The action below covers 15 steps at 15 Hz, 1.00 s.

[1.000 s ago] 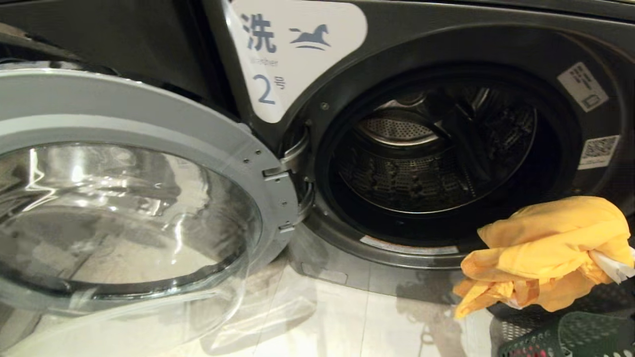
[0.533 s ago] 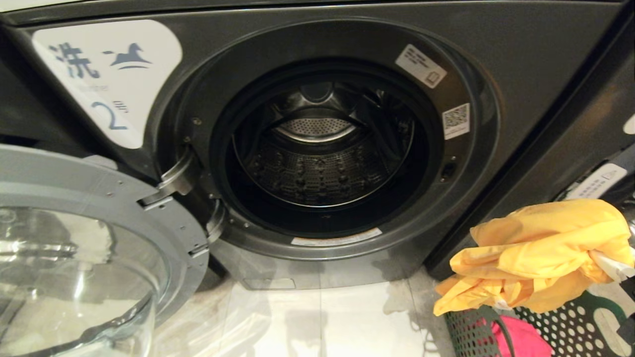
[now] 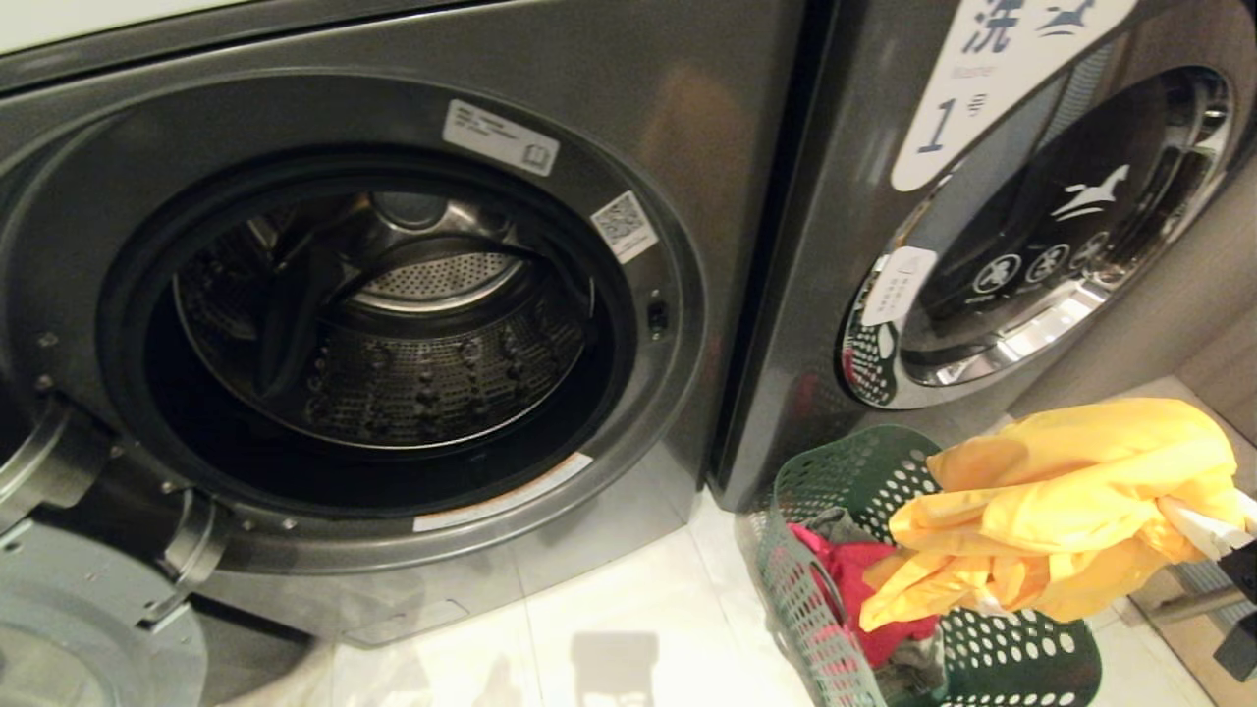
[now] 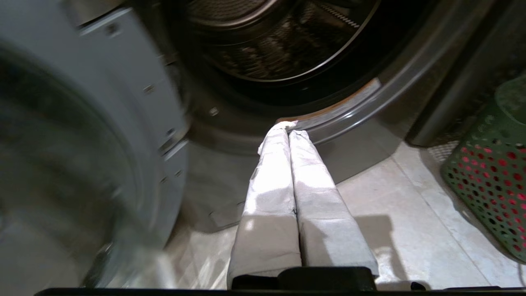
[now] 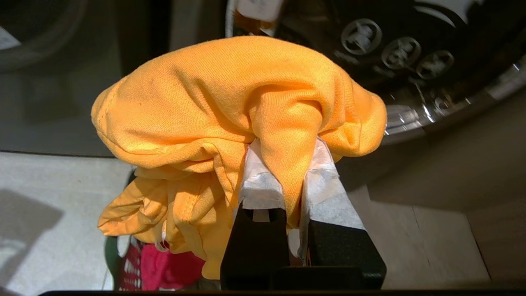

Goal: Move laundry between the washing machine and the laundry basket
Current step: Pick a cloth and place it into the basket

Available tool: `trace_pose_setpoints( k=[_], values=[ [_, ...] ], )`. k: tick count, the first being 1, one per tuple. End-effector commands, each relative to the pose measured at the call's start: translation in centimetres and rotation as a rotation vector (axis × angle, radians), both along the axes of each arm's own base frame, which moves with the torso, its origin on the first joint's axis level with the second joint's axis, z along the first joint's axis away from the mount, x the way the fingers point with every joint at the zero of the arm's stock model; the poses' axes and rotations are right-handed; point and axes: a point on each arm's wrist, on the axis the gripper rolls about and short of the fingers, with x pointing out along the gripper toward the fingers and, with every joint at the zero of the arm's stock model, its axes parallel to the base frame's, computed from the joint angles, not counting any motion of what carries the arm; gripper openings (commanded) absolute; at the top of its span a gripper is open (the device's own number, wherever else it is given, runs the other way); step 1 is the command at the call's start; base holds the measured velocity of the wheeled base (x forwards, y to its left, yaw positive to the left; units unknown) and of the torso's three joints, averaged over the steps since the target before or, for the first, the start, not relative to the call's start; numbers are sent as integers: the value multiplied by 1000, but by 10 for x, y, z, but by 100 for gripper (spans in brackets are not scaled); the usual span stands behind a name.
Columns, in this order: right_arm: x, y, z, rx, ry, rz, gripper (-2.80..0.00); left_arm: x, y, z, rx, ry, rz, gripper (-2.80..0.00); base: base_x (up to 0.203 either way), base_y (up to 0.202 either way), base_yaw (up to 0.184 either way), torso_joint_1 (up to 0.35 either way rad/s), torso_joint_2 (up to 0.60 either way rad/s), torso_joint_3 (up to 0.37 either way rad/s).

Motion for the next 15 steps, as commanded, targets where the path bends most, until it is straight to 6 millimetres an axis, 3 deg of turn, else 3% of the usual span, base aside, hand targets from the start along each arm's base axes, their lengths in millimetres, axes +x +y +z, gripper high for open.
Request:
trace_pose_setpoints(
  k=[1, 5, 10, 15],
  values=[
    [6, 0, 3, 14, 28, 1, -280, 3, 0, -11, 0, 39, 0, -280, 3, 11, -171, 1, 1, 2],
    [33, 2, 12, 151, 154, 4, -280, 3, 0, -11, 1, 39, 1, -280, 0, 4, -97, 2, 1, 2],
    [97, 5, 8, 323, 295, -9, -280, 3, 0, -11, 1, 40, 1, -280, 0, 0, 0, 0, 0, 0],
    [145, 6, -20, 369, 378, -29, -280, 3, 0, -11, 2, 40, 1, -280, 0, 0, 0, 0, 0, 0]
  ],
)
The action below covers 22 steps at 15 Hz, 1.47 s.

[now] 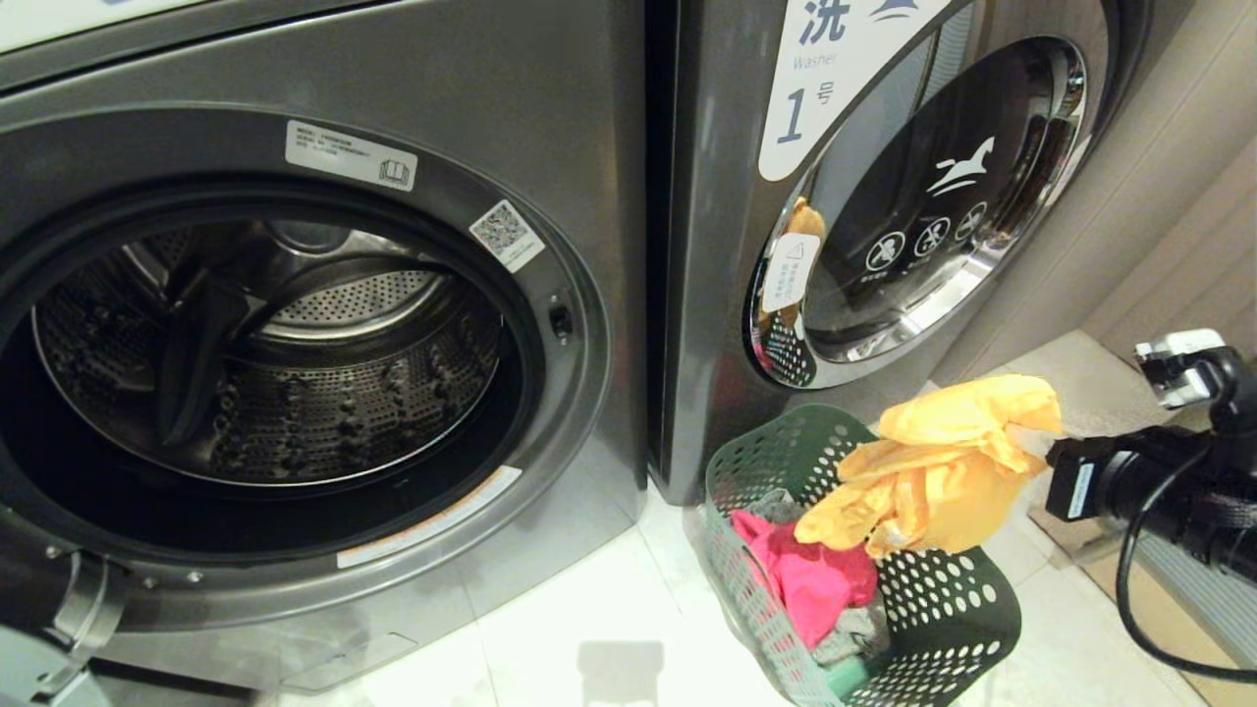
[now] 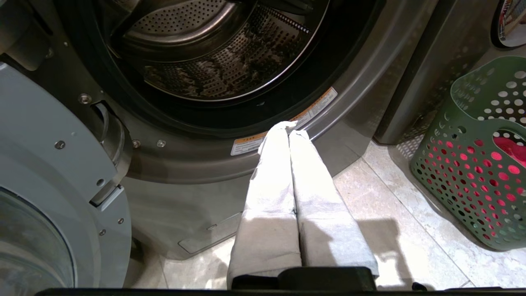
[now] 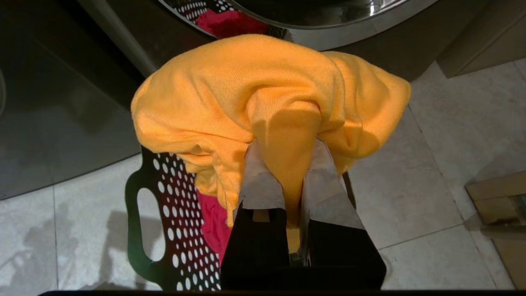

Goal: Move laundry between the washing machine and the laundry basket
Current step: Pick a cloth and place it into the basket, then close the washing machine door with the left hand

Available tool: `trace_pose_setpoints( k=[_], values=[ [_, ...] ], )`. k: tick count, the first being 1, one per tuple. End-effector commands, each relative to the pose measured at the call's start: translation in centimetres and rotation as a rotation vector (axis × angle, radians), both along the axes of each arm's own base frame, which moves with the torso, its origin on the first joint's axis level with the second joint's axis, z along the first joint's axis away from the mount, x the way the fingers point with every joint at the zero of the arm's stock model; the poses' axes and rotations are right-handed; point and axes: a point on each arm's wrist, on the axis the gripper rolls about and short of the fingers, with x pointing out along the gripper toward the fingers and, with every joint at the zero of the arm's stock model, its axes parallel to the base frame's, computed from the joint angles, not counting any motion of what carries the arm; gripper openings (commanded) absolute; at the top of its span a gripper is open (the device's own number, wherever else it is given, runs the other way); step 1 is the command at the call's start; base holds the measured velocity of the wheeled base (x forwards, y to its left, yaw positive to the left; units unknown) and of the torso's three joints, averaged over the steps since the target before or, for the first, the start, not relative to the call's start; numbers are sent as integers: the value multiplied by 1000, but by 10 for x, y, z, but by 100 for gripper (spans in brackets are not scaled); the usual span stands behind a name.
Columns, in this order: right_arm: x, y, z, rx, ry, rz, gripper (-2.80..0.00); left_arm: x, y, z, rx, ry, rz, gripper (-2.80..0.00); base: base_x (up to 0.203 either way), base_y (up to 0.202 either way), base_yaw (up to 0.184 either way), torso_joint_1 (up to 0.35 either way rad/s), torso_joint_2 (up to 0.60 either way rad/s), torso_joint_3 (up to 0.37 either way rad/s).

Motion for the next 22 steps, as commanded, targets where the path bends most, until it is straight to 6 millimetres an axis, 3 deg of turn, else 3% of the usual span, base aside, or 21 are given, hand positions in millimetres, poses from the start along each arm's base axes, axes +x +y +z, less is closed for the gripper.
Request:
trace_pose_setpoints(
  k=[1, 2, 3, 6, 11, 13, 17, 18, 22],
  values=[
    [30, 1, -29, -3, 55, 0, -280, 3, 0, -11, -1, 40, 0, -280, 0, 0, 0, 0, 0, 0],
    [38, 2, -38, -4, 51, -1, -280, 3, 0, -11, 1, 40, 0, -280, 0, 0, 0, 0, 0, 0],
    [45, 2, -46, -5, 46, 0, 0, 3, 0, -11, 1, 40, -2, -280, 0, 0, 0, 0, 0, 0],
    [57, 3, -56, -17, -3, -4, 0, 3, 0, -11, 6, 40, -3, -280, 0, 0, 0, 0, 0, 0],
    [43, 2, -50, -60, -26, -1, 0, 3, 0, -11, 3, 40, -3, -280, 0, 0, 0, 0, 0, 0],
    [21, 2, -42, -68, -42, 2, 0, 3, 0, -11, 3, 40, -3, -280, 0, 0, 0, 0, 0, 0],
    [-46, -3, -64, -87, 74, -68, 0, 3, 0, -11, 0, 40, -2, -280, 0, 0, 0, 0, 0, 0],
    [-58, -4, -65, -77, 81, -95, -280, 3, 0, -11, 0, 40, -2, -280, 0, 0, 0, 0, 0, 0],
    [-74, -6, -55, -33, 39, -142, -280, 3, 0, -11, 0, 38, -3, -280, 0, 0, 0, 0, 0, 0]
  ],
)
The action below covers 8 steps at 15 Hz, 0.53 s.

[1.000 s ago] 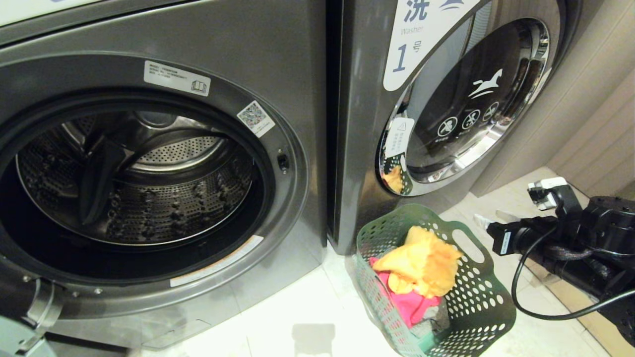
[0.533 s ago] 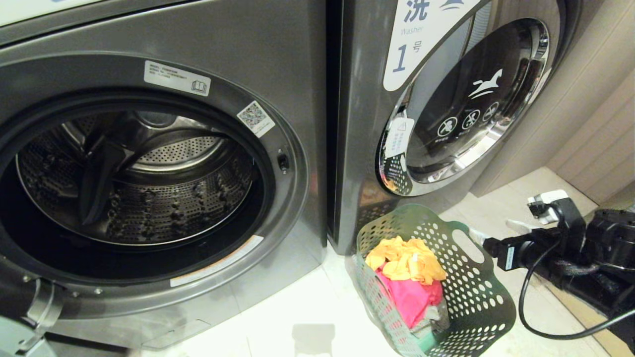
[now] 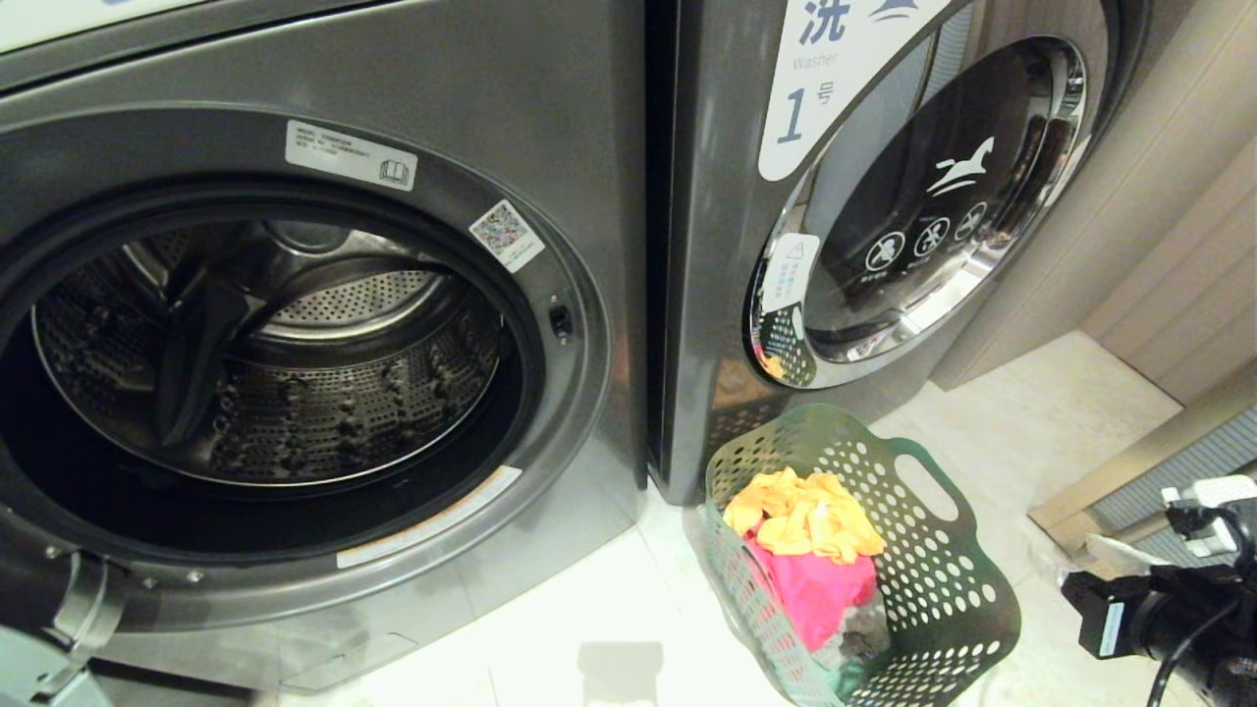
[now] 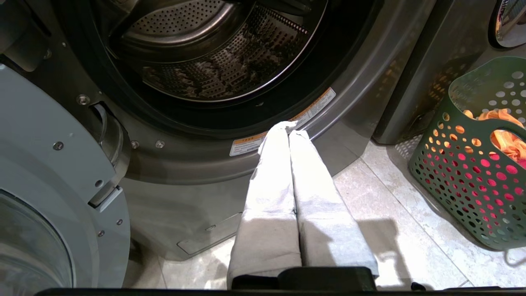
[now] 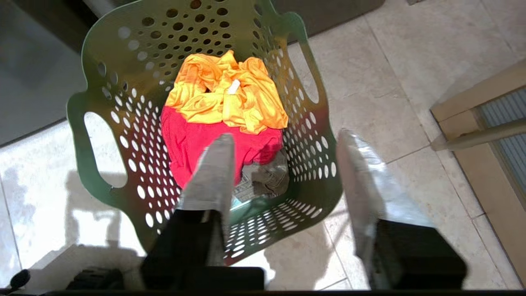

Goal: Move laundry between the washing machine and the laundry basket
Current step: Close the washing machine door with the left hand

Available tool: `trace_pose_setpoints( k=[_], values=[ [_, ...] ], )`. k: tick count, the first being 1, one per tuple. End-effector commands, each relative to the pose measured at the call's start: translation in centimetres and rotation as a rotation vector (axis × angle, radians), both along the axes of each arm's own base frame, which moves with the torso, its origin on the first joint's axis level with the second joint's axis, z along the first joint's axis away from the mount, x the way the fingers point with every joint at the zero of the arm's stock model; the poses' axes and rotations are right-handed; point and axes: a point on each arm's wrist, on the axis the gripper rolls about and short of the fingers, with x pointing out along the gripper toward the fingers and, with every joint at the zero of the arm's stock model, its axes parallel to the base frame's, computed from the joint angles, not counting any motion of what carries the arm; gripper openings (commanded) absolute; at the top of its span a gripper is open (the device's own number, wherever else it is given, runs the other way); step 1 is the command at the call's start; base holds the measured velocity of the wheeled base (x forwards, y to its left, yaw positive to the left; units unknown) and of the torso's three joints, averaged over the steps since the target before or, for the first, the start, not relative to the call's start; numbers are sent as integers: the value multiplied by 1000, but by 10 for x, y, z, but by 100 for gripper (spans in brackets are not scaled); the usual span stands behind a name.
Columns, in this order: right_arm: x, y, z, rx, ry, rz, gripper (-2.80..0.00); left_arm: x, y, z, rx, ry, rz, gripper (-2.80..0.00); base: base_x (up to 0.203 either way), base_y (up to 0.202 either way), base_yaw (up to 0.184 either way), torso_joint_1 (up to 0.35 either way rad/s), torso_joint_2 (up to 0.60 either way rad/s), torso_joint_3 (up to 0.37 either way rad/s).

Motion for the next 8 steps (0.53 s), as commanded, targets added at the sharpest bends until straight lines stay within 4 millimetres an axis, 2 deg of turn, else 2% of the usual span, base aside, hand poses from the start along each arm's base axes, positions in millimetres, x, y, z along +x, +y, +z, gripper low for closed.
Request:
trace_pose_setpoints(
  k=[1, 5, 8],
  values=[
    [-17, -1, 10, -1, -45, -4, -280, 3, 0, -11, 0, 40, 1, -280, 0, 0, 0, 0, 0, 0],
    [-57, -3, 1, -20, 119, -5, -280, 3, 0, -11, -1, 43, 2, -280, 0, 0, 0, 0, 0, 0],
    [-100, -5, -14, -40, 244, 11, -280, 3, 0, -11, -1, 42, 1, -280, 0, 0, 0, 0, 0, 0]
  ],
)
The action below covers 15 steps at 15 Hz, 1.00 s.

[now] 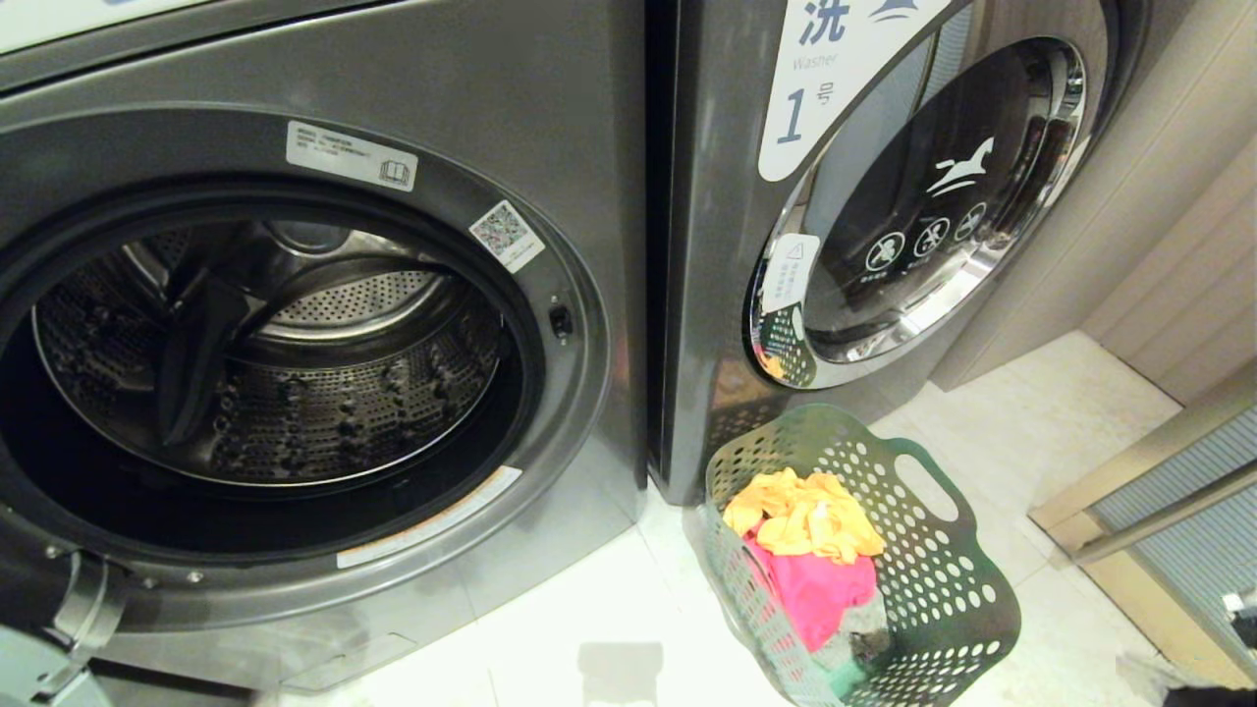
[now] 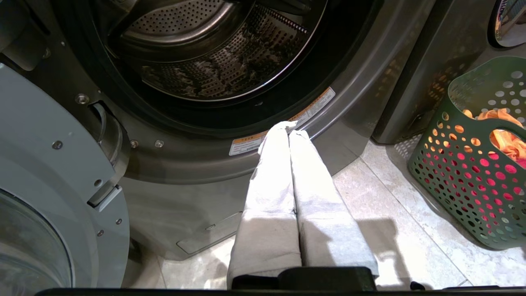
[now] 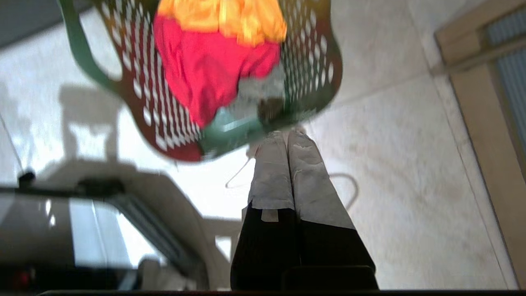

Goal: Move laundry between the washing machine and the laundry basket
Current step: Close the washing machine door with the left hand

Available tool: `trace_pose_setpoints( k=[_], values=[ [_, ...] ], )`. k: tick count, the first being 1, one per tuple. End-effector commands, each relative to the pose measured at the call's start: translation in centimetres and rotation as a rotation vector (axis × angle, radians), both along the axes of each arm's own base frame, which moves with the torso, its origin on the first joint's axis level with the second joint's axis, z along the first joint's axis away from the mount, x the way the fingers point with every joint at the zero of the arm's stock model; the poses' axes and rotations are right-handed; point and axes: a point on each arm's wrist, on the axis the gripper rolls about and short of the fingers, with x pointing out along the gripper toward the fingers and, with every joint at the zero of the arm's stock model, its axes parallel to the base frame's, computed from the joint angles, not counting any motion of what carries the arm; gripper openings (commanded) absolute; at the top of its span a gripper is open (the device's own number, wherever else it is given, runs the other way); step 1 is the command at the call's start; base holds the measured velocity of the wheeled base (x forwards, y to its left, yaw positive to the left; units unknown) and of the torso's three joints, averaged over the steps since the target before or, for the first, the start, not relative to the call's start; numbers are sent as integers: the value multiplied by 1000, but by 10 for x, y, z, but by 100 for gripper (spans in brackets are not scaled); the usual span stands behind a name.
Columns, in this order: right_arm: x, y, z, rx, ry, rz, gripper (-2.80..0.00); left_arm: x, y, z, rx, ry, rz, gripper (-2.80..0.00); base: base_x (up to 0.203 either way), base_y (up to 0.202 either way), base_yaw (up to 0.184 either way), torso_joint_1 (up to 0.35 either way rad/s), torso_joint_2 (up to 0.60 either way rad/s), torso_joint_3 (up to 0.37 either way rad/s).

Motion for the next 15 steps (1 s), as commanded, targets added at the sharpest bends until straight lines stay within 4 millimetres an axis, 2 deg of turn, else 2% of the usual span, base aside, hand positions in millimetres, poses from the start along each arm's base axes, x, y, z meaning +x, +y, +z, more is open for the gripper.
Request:
trace_pose_setpoints(
  k=[1, 3, 5, 7, 10, 12, 15],
  values=[
    [-44, -2, -11, -1, 65, 18, -280, 3, 0, -11, 1, 39, 0, -280, 0, 0, 0, 0, 0, 0],
    [-66, -2, -22, 11, 185, 60, -280, 3, 0, -11, 1, 40, 0, -280, 0, 0, 0, 0, 0, 0],
    [-68, -2, -21, -6, 202, 56, -280, 3, 0, -11, 1, 39, 0, -280, 0, 0, 0, 0, 0, 0],
    [-74, -3, -20, -8, 122, 44, -280, 3, 0, -11, 1, 40, 0, -280, 0, 0, 0, 0, 0, 0],
    [-91, -3, -18, -15, -93, -21, -280, 3, 0, -11, 2, 39, 0, -280, 0, 0, 0, 0, 0, 0],
    [-93, -3, -18, 13, -201, -53, -280, 3, 0, -11, 5, 39, 0, -280, 0, 0, 0, 0, 0, 0],
    [-91, -3, -19, -12, -218, -43, -280, 3, 0, -11, 5, 39, -2, -280, 0, 0, 0, 0, 0, 0]
  ],
)
